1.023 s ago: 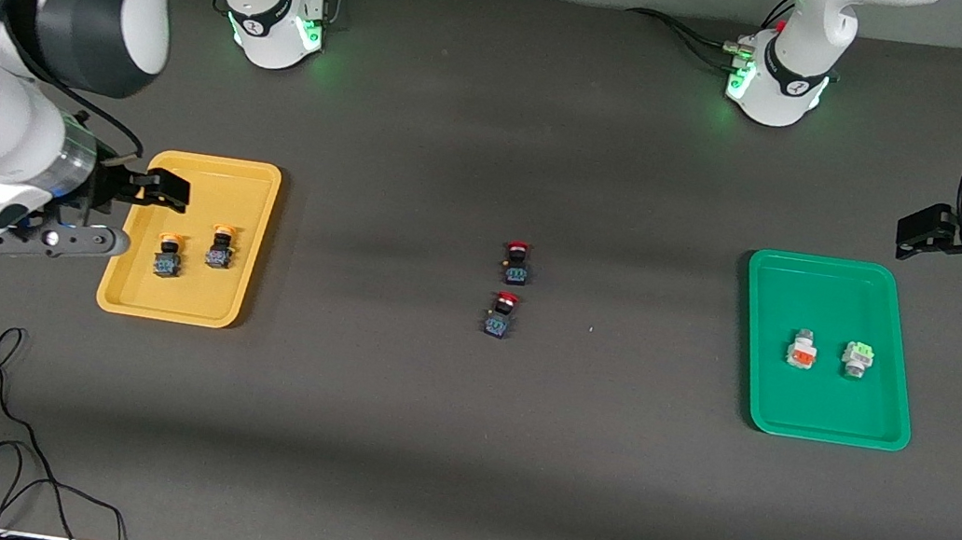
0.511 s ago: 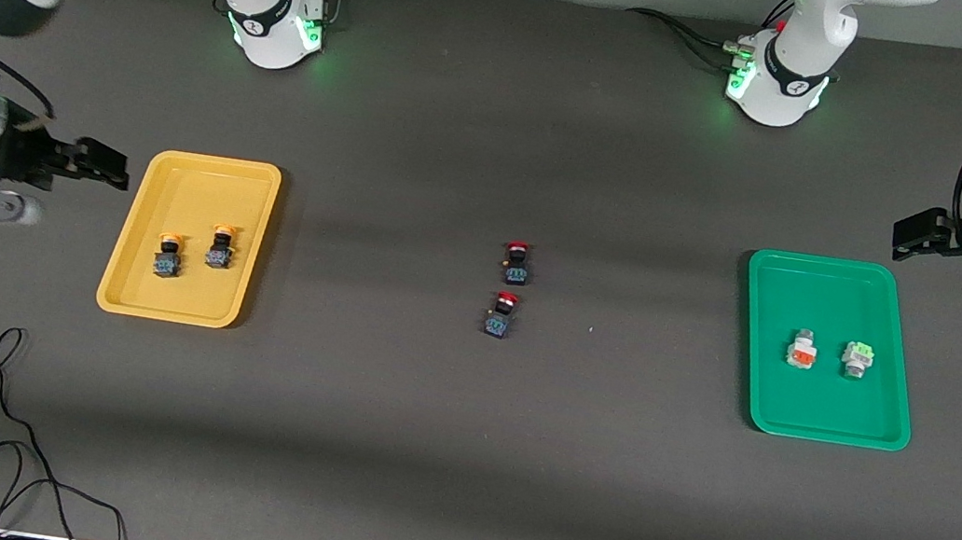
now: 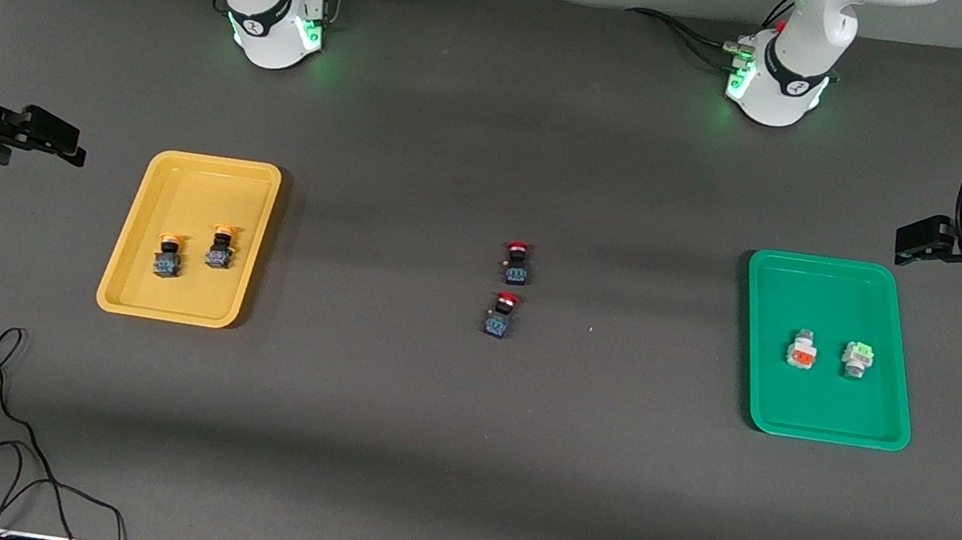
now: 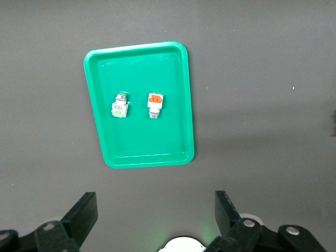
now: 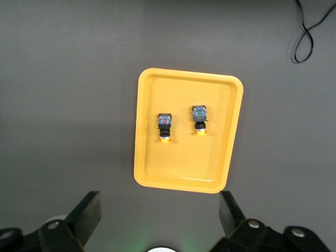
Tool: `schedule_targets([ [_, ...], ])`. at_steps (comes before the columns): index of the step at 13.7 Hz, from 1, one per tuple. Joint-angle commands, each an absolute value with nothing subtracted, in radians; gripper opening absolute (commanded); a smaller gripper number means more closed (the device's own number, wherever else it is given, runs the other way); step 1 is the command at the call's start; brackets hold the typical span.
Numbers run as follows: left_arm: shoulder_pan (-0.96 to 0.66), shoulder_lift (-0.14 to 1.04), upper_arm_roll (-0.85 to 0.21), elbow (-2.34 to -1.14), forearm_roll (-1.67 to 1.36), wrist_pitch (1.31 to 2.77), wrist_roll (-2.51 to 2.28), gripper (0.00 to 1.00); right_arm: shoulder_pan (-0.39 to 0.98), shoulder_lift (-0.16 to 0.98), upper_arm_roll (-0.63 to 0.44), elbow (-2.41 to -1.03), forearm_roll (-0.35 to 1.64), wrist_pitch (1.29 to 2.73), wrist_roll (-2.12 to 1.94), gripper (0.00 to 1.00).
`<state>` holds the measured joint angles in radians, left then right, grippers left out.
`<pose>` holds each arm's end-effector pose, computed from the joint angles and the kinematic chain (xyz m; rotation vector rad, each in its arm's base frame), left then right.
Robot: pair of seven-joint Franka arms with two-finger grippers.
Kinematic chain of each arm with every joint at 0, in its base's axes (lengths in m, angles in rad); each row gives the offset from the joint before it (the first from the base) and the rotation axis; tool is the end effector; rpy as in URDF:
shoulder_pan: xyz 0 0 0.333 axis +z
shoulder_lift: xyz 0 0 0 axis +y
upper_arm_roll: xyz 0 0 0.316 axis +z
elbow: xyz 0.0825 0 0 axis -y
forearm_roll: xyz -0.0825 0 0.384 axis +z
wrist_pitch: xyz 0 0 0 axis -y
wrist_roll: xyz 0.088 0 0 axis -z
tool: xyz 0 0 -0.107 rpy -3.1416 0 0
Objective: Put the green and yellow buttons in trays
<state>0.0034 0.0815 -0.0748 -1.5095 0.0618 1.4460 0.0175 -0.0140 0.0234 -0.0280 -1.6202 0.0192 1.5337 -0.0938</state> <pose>0.5643 -0.0314 0.5977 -3.0714 0.1319 0.2205 0.5542 -0.0210 0.5854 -3.1100 -0.0800 0.1688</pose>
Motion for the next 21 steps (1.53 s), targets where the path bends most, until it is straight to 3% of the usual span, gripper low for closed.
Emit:
schedule_targets([
  [1, 0.0, 0.089, -0.072, -1.485, 0.066, 1.422, 0.015, 1.0, -0.071, -0.021, 0.029, -1.663, -0.002, 1.562, -0.067, 1.0],
  [21, -0.008, 0.089, -0.074, -1.485, 0.064, 1.414, 0.011, 1.0, -0.015, 0.025, -0.008, -1.597, -0.031, 1.562, -0.044, 1.0],
])
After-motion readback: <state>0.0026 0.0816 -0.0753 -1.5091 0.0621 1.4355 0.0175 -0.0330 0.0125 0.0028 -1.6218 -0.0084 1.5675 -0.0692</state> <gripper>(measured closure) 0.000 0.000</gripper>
